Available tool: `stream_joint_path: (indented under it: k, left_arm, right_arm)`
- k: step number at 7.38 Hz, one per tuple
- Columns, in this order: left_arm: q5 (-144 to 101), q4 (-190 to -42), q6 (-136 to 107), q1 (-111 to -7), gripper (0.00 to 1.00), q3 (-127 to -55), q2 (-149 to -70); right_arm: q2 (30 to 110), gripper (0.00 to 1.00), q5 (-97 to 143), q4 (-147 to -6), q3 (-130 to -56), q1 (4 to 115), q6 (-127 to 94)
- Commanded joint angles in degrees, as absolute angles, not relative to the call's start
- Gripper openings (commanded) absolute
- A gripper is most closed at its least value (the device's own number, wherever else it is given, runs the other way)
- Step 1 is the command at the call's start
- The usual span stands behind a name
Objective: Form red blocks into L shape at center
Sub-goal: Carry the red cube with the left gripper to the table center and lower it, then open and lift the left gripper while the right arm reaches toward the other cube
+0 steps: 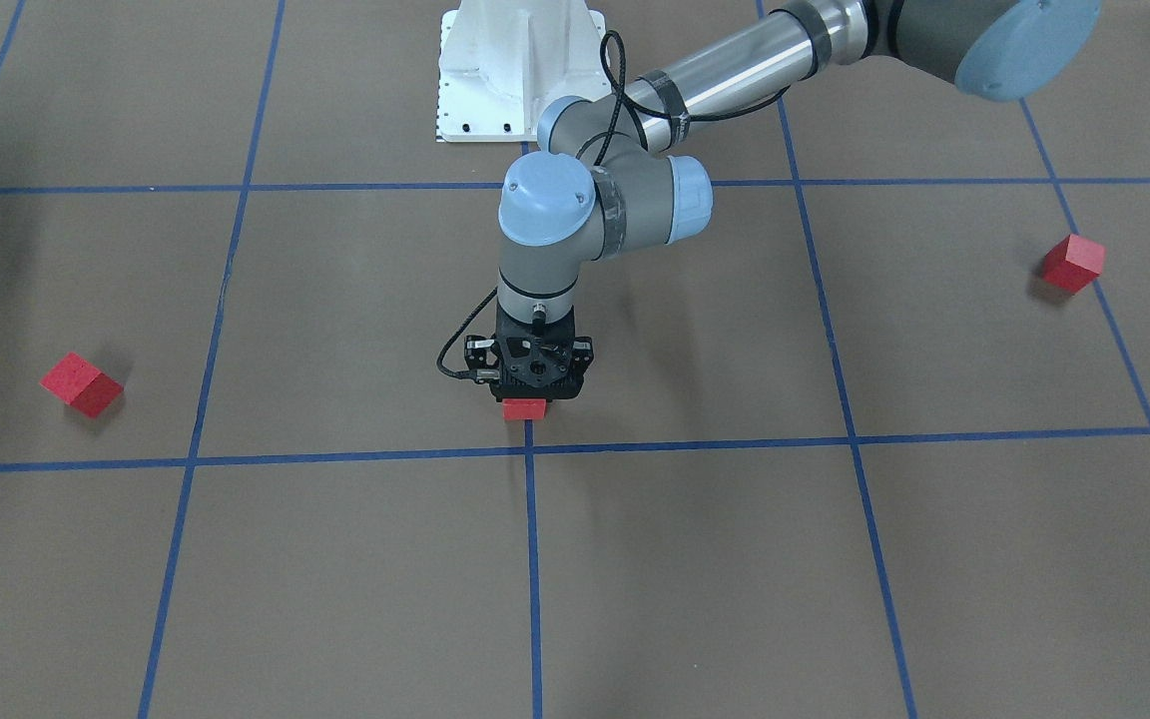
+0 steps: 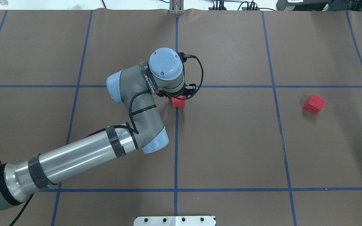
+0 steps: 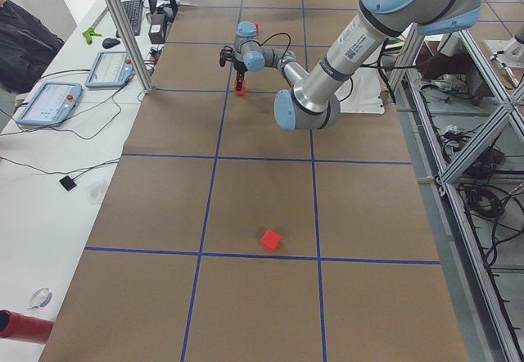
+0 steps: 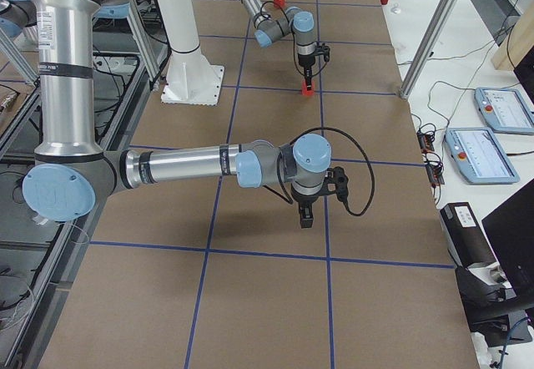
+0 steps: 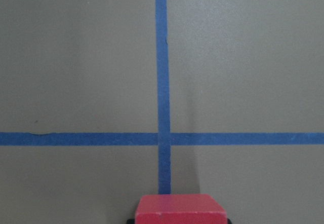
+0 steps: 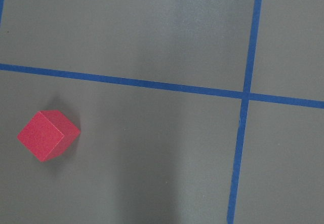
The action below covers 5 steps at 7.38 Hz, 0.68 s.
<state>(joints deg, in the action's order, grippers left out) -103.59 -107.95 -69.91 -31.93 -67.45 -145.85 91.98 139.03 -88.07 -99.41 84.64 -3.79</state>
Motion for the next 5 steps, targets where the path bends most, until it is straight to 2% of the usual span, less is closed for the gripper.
stream_joint_path:
  k: [1,3,5]
  left_arm:
    - [-103.71,-107.93,-70.05,-33.04,1.0,-67.85,-145.9]
    - [-104.41,-107.58,-69.96,-35.06,1.0,-69.6,-145.9]
    - [-109.31,-107.58,-69.87,-39.35,1.0,-71.45,-145.46]
  right_arm:
    - [91.58,0.99,139.04,-88.07,-99.67,84.64,-3.87]
    - [91.41,0.99,139.22,-87.63,-100.19,83.68,-3.96]
    - [91.58,0.99,138.78,-79.59,-100.46,77.21,-5.26]
